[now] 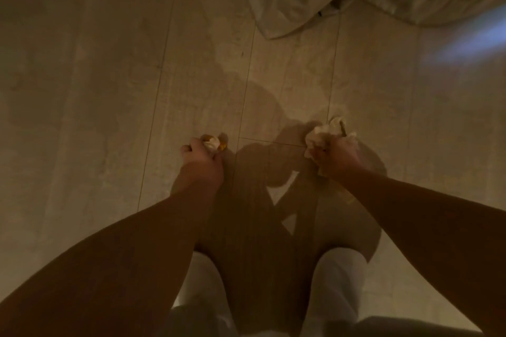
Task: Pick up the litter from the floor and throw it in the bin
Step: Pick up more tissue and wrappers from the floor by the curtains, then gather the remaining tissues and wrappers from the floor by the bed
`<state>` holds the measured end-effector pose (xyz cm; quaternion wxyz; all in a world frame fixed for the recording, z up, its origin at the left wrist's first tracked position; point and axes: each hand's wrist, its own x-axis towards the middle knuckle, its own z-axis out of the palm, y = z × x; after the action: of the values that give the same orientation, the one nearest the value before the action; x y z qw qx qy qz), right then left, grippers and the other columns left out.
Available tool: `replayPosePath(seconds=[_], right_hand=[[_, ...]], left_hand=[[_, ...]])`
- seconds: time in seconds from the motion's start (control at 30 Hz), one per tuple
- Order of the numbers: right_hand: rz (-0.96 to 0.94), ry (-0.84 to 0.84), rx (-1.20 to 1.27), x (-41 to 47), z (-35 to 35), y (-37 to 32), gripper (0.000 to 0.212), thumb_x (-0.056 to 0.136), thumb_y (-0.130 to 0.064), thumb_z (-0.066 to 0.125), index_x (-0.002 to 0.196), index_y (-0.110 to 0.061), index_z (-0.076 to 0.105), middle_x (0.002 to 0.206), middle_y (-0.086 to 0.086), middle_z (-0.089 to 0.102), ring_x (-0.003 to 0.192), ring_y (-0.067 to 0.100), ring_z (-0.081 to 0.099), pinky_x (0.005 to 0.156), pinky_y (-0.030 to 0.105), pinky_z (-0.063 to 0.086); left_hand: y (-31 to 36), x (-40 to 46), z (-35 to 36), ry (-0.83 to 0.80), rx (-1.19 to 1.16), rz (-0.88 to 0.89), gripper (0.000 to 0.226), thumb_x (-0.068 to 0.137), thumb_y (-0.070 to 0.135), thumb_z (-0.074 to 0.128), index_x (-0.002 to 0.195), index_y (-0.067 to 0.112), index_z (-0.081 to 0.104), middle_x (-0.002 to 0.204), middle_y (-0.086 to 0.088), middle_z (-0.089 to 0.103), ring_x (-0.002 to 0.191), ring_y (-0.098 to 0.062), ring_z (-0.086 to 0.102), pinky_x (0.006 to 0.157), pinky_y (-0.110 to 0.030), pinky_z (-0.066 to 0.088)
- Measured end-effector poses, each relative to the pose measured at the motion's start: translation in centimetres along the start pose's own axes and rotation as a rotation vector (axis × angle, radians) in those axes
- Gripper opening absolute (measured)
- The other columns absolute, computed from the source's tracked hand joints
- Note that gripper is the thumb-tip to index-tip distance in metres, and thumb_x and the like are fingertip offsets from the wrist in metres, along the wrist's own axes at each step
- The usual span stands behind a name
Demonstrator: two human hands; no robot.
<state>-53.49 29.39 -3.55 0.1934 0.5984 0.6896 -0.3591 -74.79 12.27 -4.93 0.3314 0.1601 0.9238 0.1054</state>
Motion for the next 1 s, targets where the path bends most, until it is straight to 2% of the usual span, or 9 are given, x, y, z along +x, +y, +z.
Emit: replayPosePath(seconds=[0.07,0.13,0.27,0.4,0.5,0.63,0.8,0.93,1.0], right_hand=[[-0.031,-0.04,-0.071,-0.2,0.3,-0.6,0.035,0.097,-0.031,0.055,0.128,-0.017,0.062,0.126,0.015,0.065,0.112,0.035,0.064,0.094,0.046,0.053],[-0.006,-0.074,-0.115,-0.9,0.3,-1.5,0.041,0.097,-0.021,0.055,0.135,-0.005,0.057,0.138,0.024,0.056,0.126,0.042,0.053,0.101,0.046,0.042],[0.028,-0.074,-0.037,-4.1,-1.6,-3.2,0.037,0.1,-0.021,0.048,0.123,0.003,0.062,0.122,0.024,0.065,0.113,0.042,0.061,0.091,0.043,0.047],[0.031,-0.037,0.067,-10.0,-5.9,-5.4,0.032,0.099,-0.023,0.048,0.114,-0.003,0.067,0.097,0.009,0.064,0.086,0.025,0.06,0.067,0.029,0.045],[-0.001,0.013,0.162,-16.4,-10.9,-8.1,0.008,0.091,-0.021,0.058,0.095,-0.015,0.057,0.099,0.004,0.056,0.098,0.025,0.059,0.08,0.037,0.048],[-0.097,-0.07,0.18,-24.3,-17.3,-10.3,0.049,0.07,-0.043,0.047,0.102,-0.009,0.061,0.098,0.008,0.062,0.094,0.029,0.065,0.076,0.04,0.051],[-0.134,-0.13,0.201,-36.2,-25.4,-15.5,0.023,0.082,-0.043,0.045,0.079,-0.024,0.057,0.091,0.008,0.059,0.09,0.028,0.06,0.088,0.049,0.05],[-0.116,-0.177,0.235,-45.7,-30.5,-19.3,0.041,0.084,-0.036,0.052,0.108,-0.01,0.073,0.103,0.015,0.074,0.093,0.036,0.072,0.088,0.051,0.058],[-0.133,-0.24,0.253,-49.4,-31.6,-20.7,0.035,0.086,-0.032,0.054,0.106,-0.01,0.072,0.101,0.016,0.075,0.09,0.037,0.073,0.086,0.05,0.059]], left_hand=[[0.1,-0.4,-0.5,-0.032,0.019,0.011,0.045,0.093,0.037,0.056,0.128,0.01,0.047,0.134,-0.014,0.046,0.107,-0.037,0.06,0.081,-0.044,0.049],[-0.1,-1.3,-1.3,-0.047,0.084,0.045,0.041,0.093,0.045,0.05,0.121,0.016,0.052,0.124,-0.009,0.052,0.099,-0.036,0.063,0.085,-0.051,0.053],[-0.5,-4.2,-3.5,-0.048,0.067,0.02,0.038,0.086,0.055,0.045,0.105,0.027,0.063,0.093,-0.002,0.064,0.083,-0.03,0.066,0.078,-0.05,0.057],[1.1,-9.2,-8.7,-0.132,-0.142,-0.101,0.024,0.087,0.04,0.055,0.099,0.02,0.063,0.089,-0.004,0.066,0.084,-0.028,0.066,0.079,-0.039,0.056],[2.7,-14.7,-14.6,-0.165,-0.261,-0.169,0.018,0.089,0.029,0.057,0.095,0.012,0.055,0.088,-0.006,0.063,0.076,-0.024,0.06,0.067,-0.032,0.049],[4.8,-23.5,-23.7,-0.117,-0.4,-0.263,0.029,0.083,0.037,0.062,0.098,0.014,0.052,0.095,-0.009,0.067,0.084,-0.03,0.067,0.076,-0.044,0.059],[7.4,-35.1,-35.3,-0.022,-0.506,-0.33,0.031,0.086,0.034,0.063,0.105,0.014,0.049,0.098,-0.008,0.066,0.089,-0.033,0.066,0.079,-0.043,0.056],[8.0,-43.0,-42.3,-0.022,-0.634,-0.417,0.028,0.084,0.026,0.059,0.106,0.009,0.06,0.105,-0.018,0.071,0.093,-0.04,0.069,0.079,-0.046,0.057],[7.8,-46.4,-44.9,-0.012,-0.714,-0.429,0.015,0.086,0.025,0.058,0.092,0.011,0.059,0.092,-0.017,0.07,0.073,-0.036,0.068,0.062,-0.04,0.056]])
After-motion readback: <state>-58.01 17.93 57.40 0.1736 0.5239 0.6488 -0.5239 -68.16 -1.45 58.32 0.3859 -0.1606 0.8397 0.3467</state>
